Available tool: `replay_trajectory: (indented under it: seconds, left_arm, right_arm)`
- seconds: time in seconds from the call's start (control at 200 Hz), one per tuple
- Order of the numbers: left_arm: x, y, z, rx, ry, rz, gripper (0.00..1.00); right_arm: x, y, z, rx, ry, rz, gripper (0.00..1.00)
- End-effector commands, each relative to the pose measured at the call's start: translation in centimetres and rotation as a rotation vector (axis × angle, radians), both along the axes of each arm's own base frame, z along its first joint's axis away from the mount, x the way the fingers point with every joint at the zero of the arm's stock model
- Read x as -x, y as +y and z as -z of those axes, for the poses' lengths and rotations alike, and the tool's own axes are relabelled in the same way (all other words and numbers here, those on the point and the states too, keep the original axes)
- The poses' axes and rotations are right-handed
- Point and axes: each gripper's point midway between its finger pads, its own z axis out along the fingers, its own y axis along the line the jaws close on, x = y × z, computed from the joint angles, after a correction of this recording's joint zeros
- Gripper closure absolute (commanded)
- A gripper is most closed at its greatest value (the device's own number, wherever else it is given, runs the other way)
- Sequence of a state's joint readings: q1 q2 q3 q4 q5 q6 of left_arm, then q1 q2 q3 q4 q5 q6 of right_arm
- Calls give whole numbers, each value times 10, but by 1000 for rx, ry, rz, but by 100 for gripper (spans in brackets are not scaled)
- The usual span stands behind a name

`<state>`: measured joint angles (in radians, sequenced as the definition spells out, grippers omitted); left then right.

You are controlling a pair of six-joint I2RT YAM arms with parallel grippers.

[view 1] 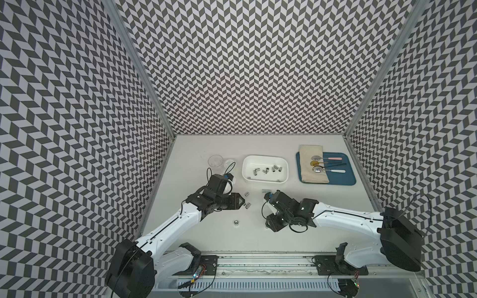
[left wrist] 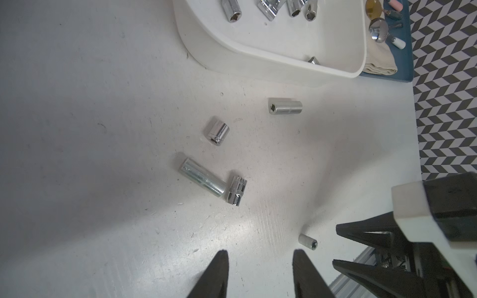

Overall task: Put the socket on the desktop into the storage box
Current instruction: Pick up the socket head at the center of the board.

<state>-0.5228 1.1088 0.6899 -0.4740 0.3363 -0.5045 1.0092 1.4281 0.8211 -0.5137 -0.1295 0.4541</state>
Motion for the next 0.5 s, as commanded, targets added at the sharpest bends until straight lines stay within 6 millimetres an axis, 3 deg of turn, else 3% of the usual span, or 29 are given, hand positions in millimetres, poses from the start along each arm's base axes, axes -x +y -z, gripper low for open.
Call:
replay_trajectory:
  seconds: [0.0,0.496]
  left_arm:
    - [3,3,-3,14,14,-15,56]
    - [2,5,1,-1,16,-29,56]
  right_arm:
    - [-3,5,2,40,-12,-6,57]
    - [-1,18,28,135,9,-39,58]
